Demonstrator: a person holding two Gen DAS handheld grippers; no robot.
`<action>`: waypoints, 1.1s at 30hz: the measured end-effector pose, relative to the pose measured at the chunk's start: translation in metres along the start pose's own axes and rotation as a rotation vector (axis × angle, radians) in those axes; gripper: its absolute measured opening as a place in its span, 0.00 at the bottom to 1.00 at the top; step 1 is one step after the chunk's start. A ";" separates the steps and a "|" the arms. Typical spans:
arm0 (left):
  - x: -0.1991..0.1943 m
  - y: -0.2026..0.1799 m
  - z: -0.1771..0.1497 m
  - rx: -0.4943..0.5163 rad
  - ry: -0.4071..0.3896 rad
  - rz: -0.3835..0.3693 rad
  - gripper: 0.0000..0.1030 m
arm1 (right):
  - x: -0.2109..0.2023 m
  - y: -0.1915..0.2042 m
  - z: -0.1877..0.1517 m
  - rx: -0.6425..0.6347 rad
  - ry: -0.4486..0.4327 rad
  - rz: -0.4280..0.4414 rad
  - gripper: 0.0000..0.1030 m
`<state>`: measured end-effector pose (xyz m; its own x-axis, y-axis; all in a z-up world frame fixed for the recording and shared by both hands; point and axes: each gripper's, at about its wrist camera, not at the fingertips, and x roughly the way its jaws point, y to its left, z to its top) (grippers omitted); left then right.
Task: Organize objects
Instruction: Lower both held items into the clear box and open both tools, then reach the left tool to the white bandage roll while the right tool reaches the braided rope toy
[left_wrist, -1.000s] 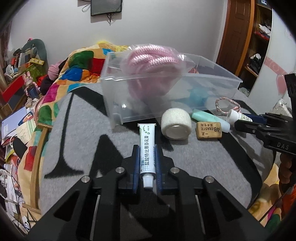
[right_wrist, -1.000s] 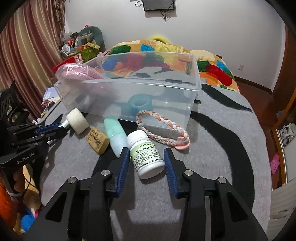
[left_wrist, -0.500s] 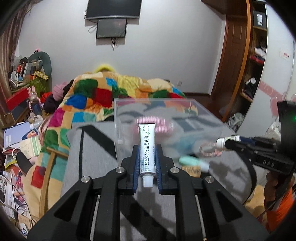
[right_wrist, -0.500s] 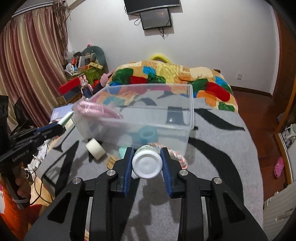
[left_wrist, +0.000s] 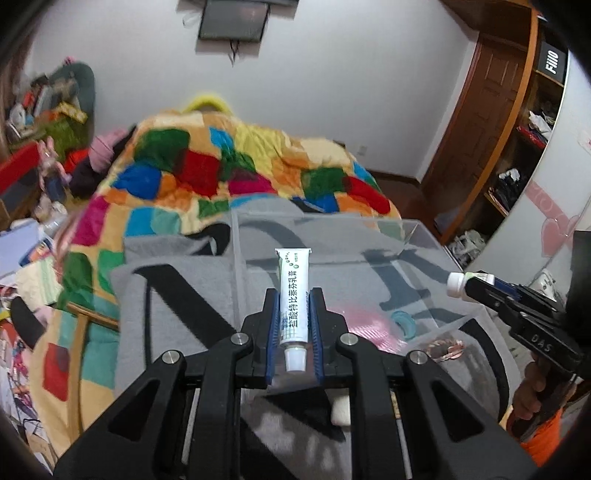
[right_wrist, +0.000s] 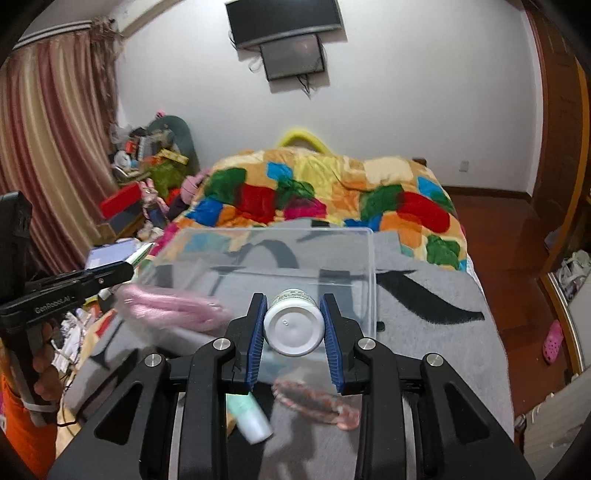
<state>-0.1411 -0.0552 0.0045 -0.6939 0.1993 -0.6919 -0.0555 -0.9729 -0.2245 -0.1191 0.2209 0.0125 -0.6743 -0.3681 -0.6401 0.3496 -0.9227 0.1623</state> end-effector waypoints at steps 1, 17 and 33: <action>0.006 0.001 0.001 -0.006 0.013 0.002 0.15 | 0.009 -0.002 -0.001 0.002 0.023 -0.007 0.26; -0.004 -0.015 -0.003 0.052 0.000 0.051 0.38 | 0.016 0.005 -0.008 -0.051 0.102 0.003 0.39; -0.039 -0.046 -0.055 0.162 -0.045 0.103 0.66 | -0.015 -0.027 -0.056 -0.057 0.122 -0.079 0.55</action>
<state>-0.0717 -0.0120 0.0039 -0.7332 0.0962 -0.6732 -0.0949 -0.9947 -0.0388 -0.0819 0.2581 -0.0245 -0.6185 -0.2749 -0.7362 0.3374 -0.9390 0.0671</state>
